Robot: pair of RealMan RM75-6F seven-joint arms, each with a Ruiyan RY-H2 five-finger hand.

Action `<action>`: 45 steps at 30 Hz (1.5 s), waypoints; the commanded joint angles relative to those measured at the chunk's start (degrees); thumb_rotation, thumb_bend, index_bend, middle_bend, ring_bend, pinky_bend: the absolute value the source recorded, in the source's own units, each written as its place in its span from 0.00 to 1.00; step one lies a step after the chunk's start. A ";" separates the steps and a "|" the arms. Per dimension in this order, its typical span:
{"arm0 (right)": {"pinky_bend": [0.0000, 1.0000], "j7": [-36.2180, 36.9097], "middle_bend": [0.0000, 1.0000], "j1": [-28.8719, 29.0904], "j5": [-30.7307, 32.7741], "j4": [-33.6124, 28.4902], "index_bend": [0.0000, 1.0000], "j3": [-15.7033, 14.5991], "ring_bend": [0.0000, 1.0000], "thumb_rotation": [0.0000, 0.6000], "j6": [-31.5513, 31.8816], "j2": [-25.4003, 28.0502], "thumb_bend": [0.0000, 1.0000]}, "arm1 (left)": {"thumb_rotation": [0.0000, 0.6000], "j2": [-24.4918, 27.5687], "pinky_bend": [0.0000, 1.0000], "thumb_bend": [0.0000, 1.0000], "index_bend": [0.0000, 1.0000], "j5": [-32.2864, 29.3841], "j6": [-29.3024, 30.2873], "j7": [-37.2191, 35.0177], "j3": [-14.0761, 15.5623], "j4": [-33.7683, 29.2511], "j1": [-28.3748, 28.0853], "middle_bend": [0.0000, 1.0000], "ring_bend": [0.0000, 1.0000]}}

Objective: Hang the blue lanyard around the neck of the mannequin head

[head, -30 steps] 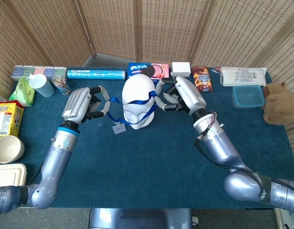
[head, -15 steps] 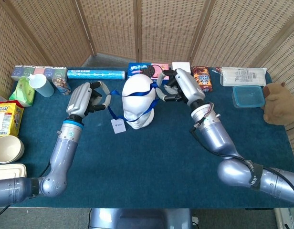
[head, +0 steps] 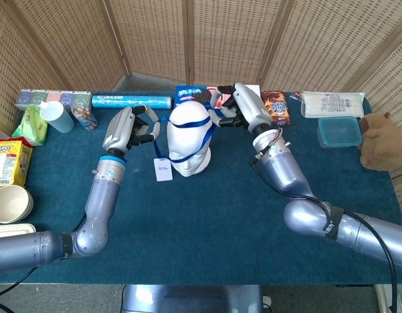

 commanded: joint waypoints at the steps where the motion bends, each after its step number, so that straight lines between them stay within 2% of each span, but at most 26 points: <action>1: 1.00 -0.56 1.00 0.92 0.99 1.63 0.65 -0.28 1.00 1.00 -0.38 -0.60 0.50 | 0.95 -0.80 1.00 0.44 0.61 -0.77 -0.16 0.24 -0.31 1.22 -0.70 1.00 1.00; 7: 1.00 -2.53 1.00 2.67 3.39 6.49 0.65 -1.45 1.00 1.00 -1.39 -1.45 0.50 | 0.94 -2.72 1.00 0.44 0.61 -1.83 -0.47 0.99 -0.79 4.97 -2.45 1.00 1.00; 17: 1.00 -3.76 1.00 2.39 4.10 9.26 0.66 -3.23 1.00 1.00 -2.17 -1.58 0.50 | 0.95 -4.02 1.00 0.44 0.61 -2.67 -1.43 1.48 -1.18 8.11 -3.45 1.00 1.00; 31: 1.00 -4.58 1.00 1.10 2.71 10.05 0.66 -4.43 1.00 1.00 -1.72 -1.24 0.50 | 0.94 -4.47 1.00 0.44 0.61 -3.42 -2.40 1.09 -1.39 10.40 -2.87 1.00 1.00; 45: 1.00 -8.50 1.00 0.27 1.21 9.87 0.67 -7.13 1.00 1.00 0.61 -1.56 0.50 | 0.94 -4.42 1.00 0.44 0.62 -3.58 -3.08 0.16 -1.47 10.49 -1.77 1.00 1.00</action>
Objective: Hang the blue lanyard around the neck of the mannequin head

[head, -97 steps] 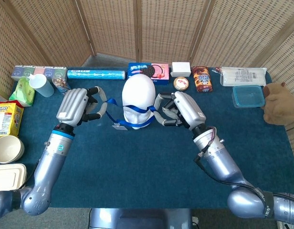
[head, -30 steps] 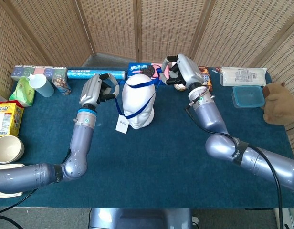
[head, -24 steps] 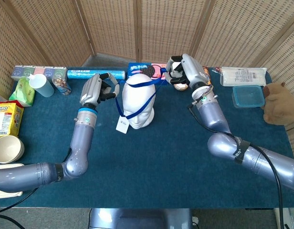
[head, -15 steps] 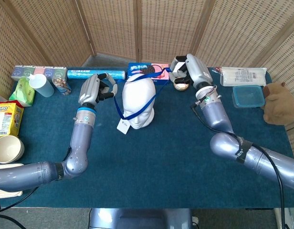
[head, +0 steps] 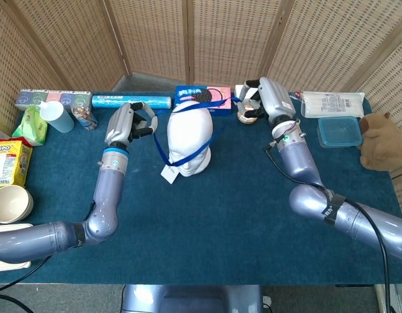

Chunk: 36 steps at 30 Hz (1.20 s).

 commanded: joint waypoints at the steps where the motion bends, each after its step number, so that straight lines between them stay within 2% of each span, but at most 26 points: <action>1: 1.00 -0.75 1.00 -0.39 -0.36 -0.47 0.67 -0.47 1.00 1.00 0.54 0.23 0.50 | 0.94 0.05 1.00 0.44 0.62 -0.16 -0.06 -0.27 -0.28 0.00 0.13 1.00 1.00; 25: 1.00 -5.07 1.00 1.33 -0.07 2.20 0.67 -0.12 1.00 1.00 0.88 -1.87 0.50 | 0.94 -1.17 1.00 0.43 0.62 -1.24 -0.11 0.15 -1.35 1.34 -0.88 1.00 1.00; 36: 1.00 -7.95 1.00 4.32 1.29 3.71 0.67 0.48 1.00 1.00 0.89 -4.09 0.50 | 0.95 -1.88 1.00 0.43 0.62 -1.69 0.11 1.07 -1.89 2.24 -2.09 1.00 1.00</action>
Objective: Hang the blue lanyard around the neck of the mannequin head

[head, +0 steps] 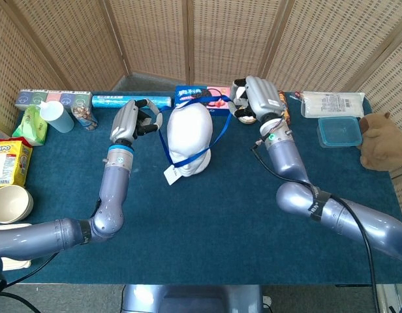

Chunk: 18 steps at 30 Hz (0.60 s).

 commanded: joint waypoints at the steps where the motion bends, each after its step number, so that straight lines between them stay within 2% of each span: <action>1: 1.00 -1.17 1.00 0.86 0.25 0.74 0.67 0.05 1.00 1.00 0.48 -0.58 0.50 | 0.95 -0.12 1.00 0.43 0.62 -0.09 0.18 0.16 -0.09 0.21 -0.16 1.00 1.00; 8: 1.00 -3.78 0.96 1.99 1.24 2.09 0.64 -0.22 1.00 1.00 1.13 -0.98 0.49 | 0.94 -0.22 1.00 0.43 0.62 -0.08 0.31 0.59 0.01 0.55 -0.24 1.00 1.00; 11: 0.99 -4.72 0.88 2.09 1.09 2.45 0.59 -0.67 0.98 1.00 0.73 -0.87 0.49 | 0.96 -0.28 1.00 0.41 0.62 0.86 0.38 0.24 0.25 0.34 -0.04 1.00 1.00; 12: 0.95 -4.74 0.83 2.02 1.19 2.47 0.57 -0.70 0.93 1.00 0.27 -0.74 0.49 | 0.95 -0.26 1.00 0.39 0.61 1.31 0.36 -0.13 0.33 -0.01 0.19 0.97 0.98; 14: 0.86 -4.95 0.74 2.00 1.70 2.55 0.51 -0.84 0.83 1.00 -0.65 -0.49 0.48 | 0.92 0.00 0.93 0.36 0.54 1.85 0.02 -0.42 0.58 -0.73 0.58 0.84 0.83; 15: 0.80 -5.19 0.67 2.05 2.07 2.62 0.47 -0.99 0.76 1.00 -1.38 -0.27 0.48 | 0.89 0.27 0.83 0.33 0.45 2.05 -0.32 -0.51 0.70 -1.22 0.81 0.71 0.69; 16: 0.73 -5.28 0.60 2.07 2.30 2.60 0.42 -1.10 0.68 0.97 -1.98 -0.09 0.46 | 0.89 0.51 0.69 0.31 0.34 2.19 -0.57 -0.59 0.76 -1.57 0.98 0.58 0.53; 18: 0.59 -5.28 0.47 2.08 2.74 2.50 0.33 -1.24 0.53 0.91 -3.49 0.44 0.42 | 0.88 0.98 0.47 0.26 0.19 2.54 -0.96 -0.67 0.94 -2.05 1.28 0.38 0.30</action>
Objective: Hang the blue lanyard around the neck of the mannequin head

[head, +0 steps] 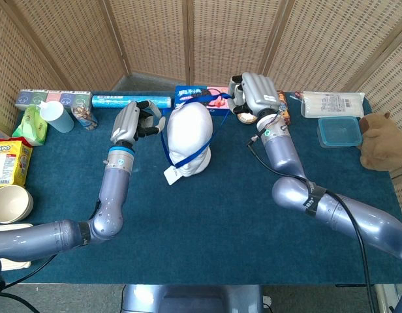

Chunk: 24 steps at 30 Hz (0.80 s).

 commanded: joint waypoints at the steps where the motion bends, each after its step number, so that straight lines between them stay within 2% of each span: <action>1: 0.52 -0.05 0.41 0.00 0.81 -0.07 0.29 -0.30 0.45 0.86 -2.36 0.99 0.40 | 0.87 0.71 0.37 0.24 0.13 0.69 -0.40 -0.09 0.36 -0.55 0.47 0.28 0.20; 3: 0.44 0.28 0.35 -0.08 0.91 -0.08 0.24 -0.33 0.38 0.79 -3.40 1.43 0.37 | 0.84 1.05 0.28 0.21 0.09 0.87 -0.49 -0.04 0.49 -0.72 0.65 0.19 0.10; 7: 0.38 1.00 0.28 -0.27 0.51 -0.26 0.20 -0.45 0.30 0.72 -4.40 2.16 0.34 | 0.76 1.47 0.20 0.16 0.06 0.98 -0.33 -0.08 0.54 -0.64 0.89 0.10 0.02; 12: 0.36 2.52 0.27 -0.99 -0.32 -1.32 0.19 -0.30 0.29 0.71 -4.24 3.13 0.32 | 0.72 2.14 0.19 0.15 0.06 1.39 -0.26 -0.87 0.36 -1.09 1.55 0.10 0.02; 17: 0.36 6.28 0.27 -3.88 -3.02 -4.40 0.19 0.63 0.29 0.71 -2.13 4.78 0.31 | 0.72 5.08 0.19 0.16 0.06 2.85 -0.84 -1.34 1.97 -3.69 4.36 0.10 0.02; 20: 0.36 8.77 0.28 -5.82 -4.82 -6.46 0.20 1.19 0.29 0.71 -1.43 5.77 0.31 | 0.72 6.92 0.19 0.16 0.06 3.77 -1.14 -1.26 3.42 -5.01 6.11 0.10 0.02; 24: 0.37 10.90 0.29 -9.42 -9.63 -10.43 0.21 0.70 0.30 0.71 1.74 7.46 0.30 | 0.72 11.26 0.19 0.16 0.06 7.02 -1.76 -0.22 7.18 -8.06 9.64 0.10 0.02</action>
